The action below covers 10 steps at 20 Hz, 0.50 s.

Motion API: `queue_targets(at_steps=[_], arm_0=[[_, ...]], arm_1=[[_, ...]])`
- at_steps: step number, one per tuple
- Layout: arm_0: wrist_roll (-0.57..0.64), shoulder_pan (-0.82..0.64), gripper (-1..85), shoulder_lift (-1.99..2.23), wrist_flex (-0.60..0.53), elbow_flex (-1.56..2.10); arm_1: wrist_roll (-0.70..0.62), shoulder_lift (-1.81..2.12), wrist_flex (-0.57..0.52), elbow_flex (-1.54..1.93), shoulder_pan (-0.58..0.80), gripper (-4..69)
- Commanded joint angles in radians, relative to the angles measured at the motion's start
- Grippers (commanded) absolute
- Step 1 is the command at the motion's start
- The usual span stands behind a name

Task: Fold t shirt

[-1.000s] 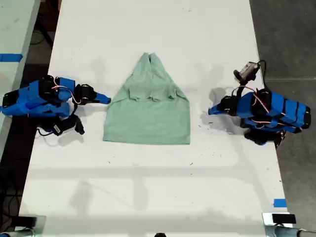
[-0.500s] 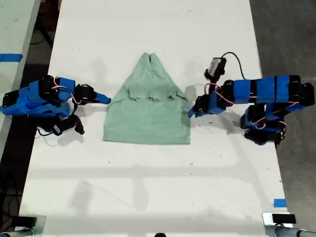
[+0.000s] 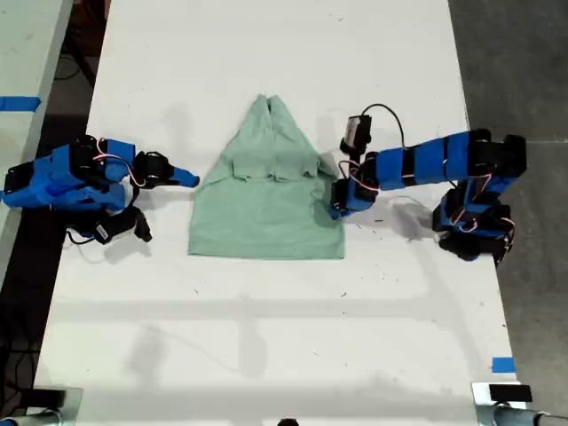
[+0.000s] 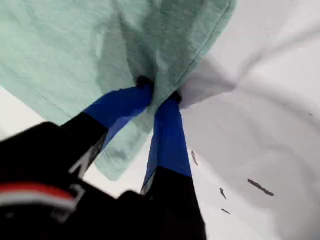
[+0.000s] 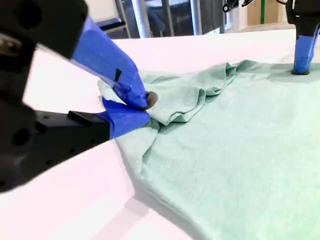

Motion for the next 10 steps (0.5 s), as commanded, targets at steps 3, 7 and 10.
queue_targets(at_steps=[3,7,10], arm_0=[[-0.014,0.003,-0.1,0.008,0.000,0.006],[-0.014,0.002,-0.1,0.008,0.000,0.006],[-0.014,0.002,-0.1,0.008,0.000,0.006]], arm_1=[[0.126,0.112,0.138,0.005,-0.020,-1.8],[0.044,0.249,0.175,-0.043,-0.011,-1.8],[-0.097,0.244,0.058,-0.163,-0.044,-1.8]])
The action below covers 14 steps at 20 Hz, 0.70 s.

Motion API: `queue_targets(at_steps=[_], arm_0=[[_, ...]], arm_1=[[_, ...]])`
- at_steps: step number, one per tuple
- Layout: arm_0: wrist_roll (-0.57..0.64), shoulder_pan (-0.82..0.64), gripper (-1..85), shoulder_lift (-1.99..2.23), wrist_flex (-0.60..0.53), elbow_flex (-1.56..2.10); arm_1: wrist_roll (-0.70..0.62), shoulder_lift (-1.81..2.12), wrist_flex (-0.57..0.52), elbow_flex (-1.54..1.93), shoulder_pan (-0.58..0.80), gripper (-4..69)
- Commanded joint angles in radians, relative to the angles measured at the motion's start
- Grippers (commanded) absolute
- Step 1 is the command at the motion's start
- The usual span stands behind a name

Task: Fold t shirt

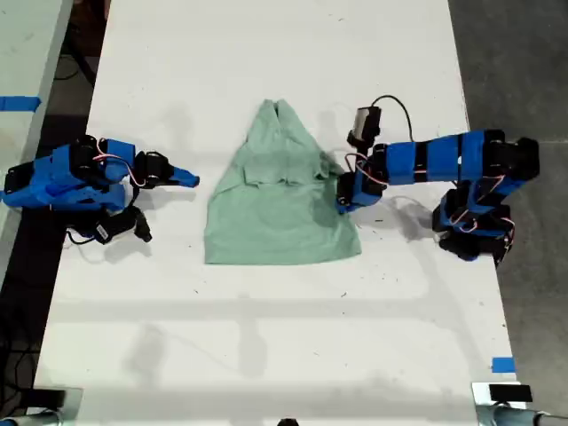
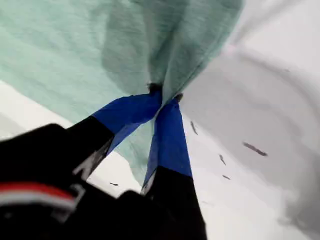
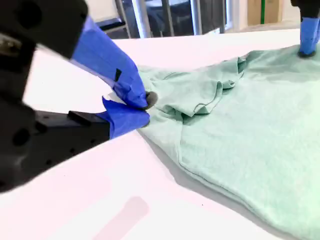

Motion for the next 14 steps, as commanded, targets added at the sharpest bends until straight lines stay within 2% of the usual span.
queue_targets(at_steps=[1,5,7,10,13,14], arm_0=[[-0.014,0.002,-0.1,0.008,0.000,0.006],[-0.014,0.002,-0.1,0.008,0.000,0.006],[-0.014,0.002,-0.1,0.008,0.000,0.006],[-0.014,0.002,-0.1,0.008,0.000,0.006],[-0.014,0.003,-0.1,0.008,0.000,0.006],[-0.014,0.003,-0.1,0.008,0.000,0.006]], arm_1=[[-0.112,0.044,-0.121,-0.141,-0.044,-1.8],[-0.146,0.023,-0.350,-0.144,-0.072,-1.8],[-0.150,-0.044,-0.419,-0.169,-0.080,-1.8],[-0.150,-0.225,-0.411,-0.295,-0.084,-1.8],[-0.149,-0.416,-0.347,-0.471,-0.098,-1.9],[-0.143,-0.463,-0.301,-0.540,-0.103,2.4]])
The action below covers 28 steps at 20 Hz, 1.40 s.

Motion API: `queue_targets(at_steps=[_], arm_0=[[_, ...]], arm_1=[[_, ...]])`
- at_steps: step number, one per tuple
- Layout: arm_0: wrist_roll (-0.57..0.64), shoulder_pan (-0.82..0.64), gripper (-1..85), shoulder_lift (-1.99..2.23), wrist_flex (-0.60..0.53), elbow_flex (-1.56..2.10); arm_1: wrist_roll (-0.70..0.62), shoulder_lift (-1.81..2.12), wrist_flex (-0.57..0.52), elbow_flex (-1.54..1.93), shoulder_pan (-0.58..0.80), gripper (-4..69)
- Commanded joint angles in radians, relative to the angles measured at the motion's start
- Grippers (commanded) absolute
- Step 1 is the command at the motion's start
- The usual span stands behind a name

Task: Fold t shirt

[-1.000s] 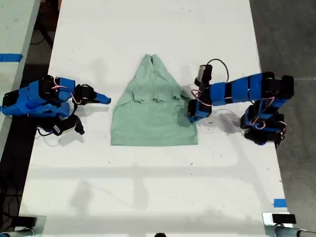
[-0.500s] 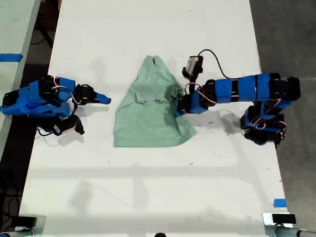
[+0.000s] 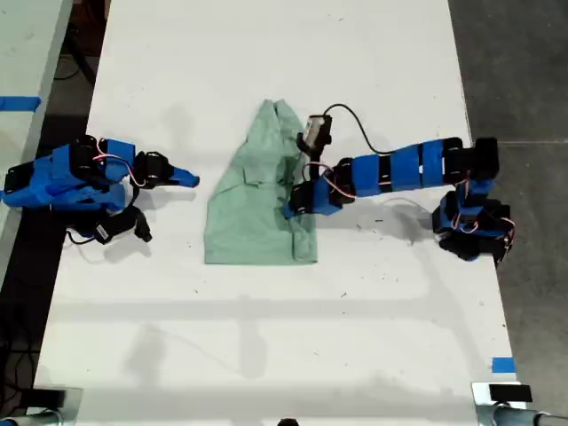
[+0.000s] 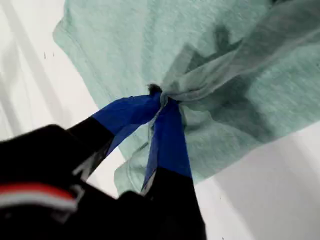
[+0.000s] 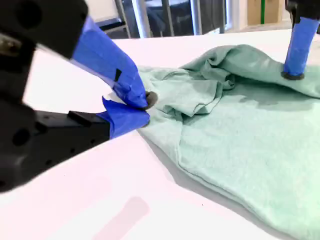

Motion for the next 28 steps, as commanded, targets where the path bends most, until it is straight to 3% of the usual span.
queue_targets(at_steps=[1,5,7,14,22,24,26,28], arm_0=[[-0.014,0.003,-0.1,0.008,0.000,0.006],[-0.014,0.003,-0.1,0.008,0.000,0.006],[-0.014,0.003,-0.1,0.008,0.000,0.006],[0.005,-0.020,2.9,0.008,0.009,0.003],[-0.244,0.075,-0.1,0.008,-0.005,0.040],[-0.255,0.103,-0.1,0.008,-0.005,0.043],[-0.249,0.130,1.8,0.008,-0.012,0.041],[-0.264,0.071,4.6,0.008,-0.081,0.020]], arm_1=[[-0.005,-0.069,0.109,-0.215,-0.029,6.6],[0.015,0.009,0.233,-0.244,-0.020,8.4],[0.002,0.112,0.284,-0.175,0.000,-2.5],[0.054,0.818,0.256,0.525,0.077,-2.5],[0.080,1.598,0.212,1.305,0.132,-2.4],[0.066,1.821,0.265,1.425,0.132,-2.2],[0.060,2.112,0.413,1.569,0.155,-2.2],[0.063,2.105,0.413,1.568,0.158,-2.2]])
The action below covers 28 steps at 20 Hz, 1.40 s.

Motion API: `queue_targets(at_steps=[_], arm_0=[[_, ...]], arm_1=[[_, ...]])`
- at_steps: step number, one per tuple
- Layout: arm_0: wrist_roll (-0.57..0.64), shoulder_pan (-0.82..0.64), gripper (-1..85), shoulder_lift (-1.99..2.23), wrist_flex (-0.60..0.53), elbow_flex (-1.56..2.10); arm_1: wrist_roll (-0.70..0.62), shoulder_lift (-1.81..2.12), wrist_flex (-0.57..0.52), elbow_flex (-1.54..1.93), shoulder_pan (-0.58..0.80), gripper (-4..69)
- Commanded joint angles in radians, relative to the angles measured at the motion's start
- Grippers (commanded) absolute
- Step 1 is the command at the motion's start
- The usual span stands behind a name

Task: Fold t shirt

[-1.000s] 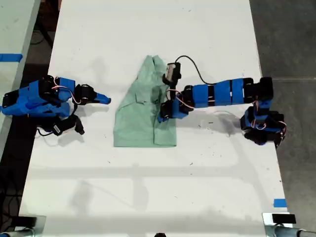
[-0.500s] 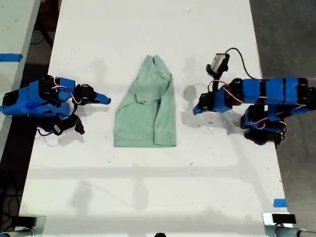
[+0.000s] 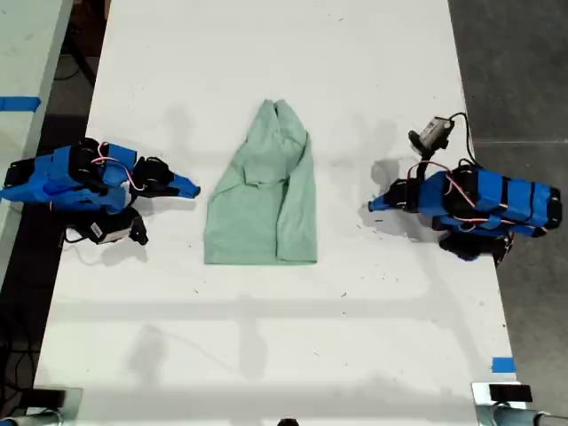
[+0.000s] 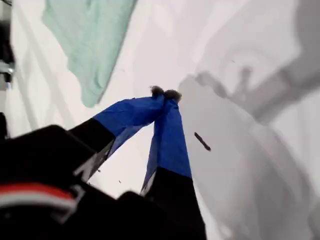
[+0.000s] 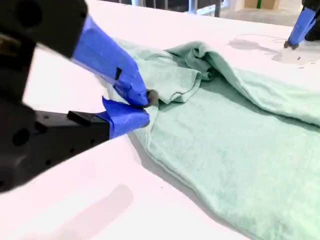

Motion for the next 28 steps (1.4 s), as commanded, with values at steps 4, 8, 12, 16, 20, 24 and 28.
queue_targets(at_steps=[4,8,12,16,20,24,28], arm_0=[[-0.049,-0.314,11.3,0.005,0.071,-0.005],[-0.046,-0.495,14.4,0.006,0.071,-0.005],[-0.046,-0.561,14.5,0.006,0.071,-0.005],[-0.046,-0.558,14.5,0.006,0.071,-0.005],[-0.046,-0.555,14.5,0.006,0.071,-0.005],[-0.046,-0.555,14.5,0.006,0.071,-0.005],[-0.046,-0.555,14.5,0.006,0.071,-0.005]], arm_1=[[-0.002,0.051,0.023,0.057,0.017,-2.2],[0.000,0.051,0.044,0.060,0.021,-2.2],[0.006,0.051,0.054,0.061,0.012,-2.2],[0.008,0.051,0.054,0.061,0.006,-2.2],[0.005,0.051,0.054,0.061,0.005,-2.2],[0.008,0.051,0.054,0.061,0.003,-2.2],[0.011,0.051,0.055,0.061,0.005,-2.2]])
